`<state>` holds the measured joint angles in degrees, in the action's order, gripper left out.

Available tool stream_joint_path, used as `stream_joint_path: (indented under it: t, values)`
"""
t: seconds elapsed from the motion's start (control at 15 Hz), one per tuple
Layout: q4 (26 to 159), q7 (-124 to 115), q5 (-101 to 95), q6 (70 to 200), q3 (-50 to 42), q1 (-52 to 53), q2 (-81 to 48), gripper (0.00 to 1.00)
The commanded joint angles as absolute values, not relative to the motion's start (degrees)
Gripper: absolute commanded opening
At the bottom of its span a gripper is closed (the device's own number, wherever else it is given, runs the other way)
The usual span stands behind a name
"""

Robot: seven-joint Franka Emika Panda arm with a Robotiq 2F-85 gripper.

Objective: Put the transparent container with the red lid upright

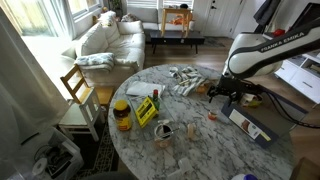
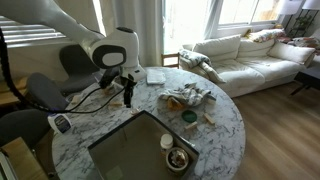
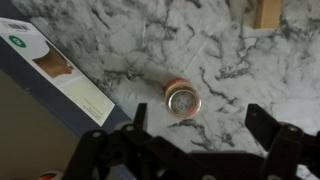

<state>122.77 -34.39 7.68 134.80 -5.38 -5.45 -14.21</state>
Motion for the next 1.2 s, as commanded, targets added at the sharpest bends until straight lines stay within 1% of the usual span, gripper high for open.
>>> stream_joint_path:
  t: [0.0, 0.53, 0.6, 0.67, 0.73, 1.0, 1.13]
  values:
    - [121.3, -39.0, 6.6, 138.8, -6.9, -3.2, -18.8, 1.0]
    - [119.8, -44.0, 4.6, 143.5, -10.0, -0.6, -23.8, 0.99]
    - [119.6, -44.4, 4.4, 143.5, -10.2, -0.4, -24.1, 0.9]
    - [119.4, -44.8, 4.2, 143.3, -10.4, -0.3, -24.4, 0.74]
    - [119.2, -45.2, 4.0, 143.2, -10.6, -0.1, -24.7, 0.71]
    - [118.7, -44.8, 4.9, 142.2, -10.2, -0.4, -25.4, 0.37]
    - [118.7, -44.1, 5.2, 140.8, -9.7, -0.4, -25.1, 0.24]
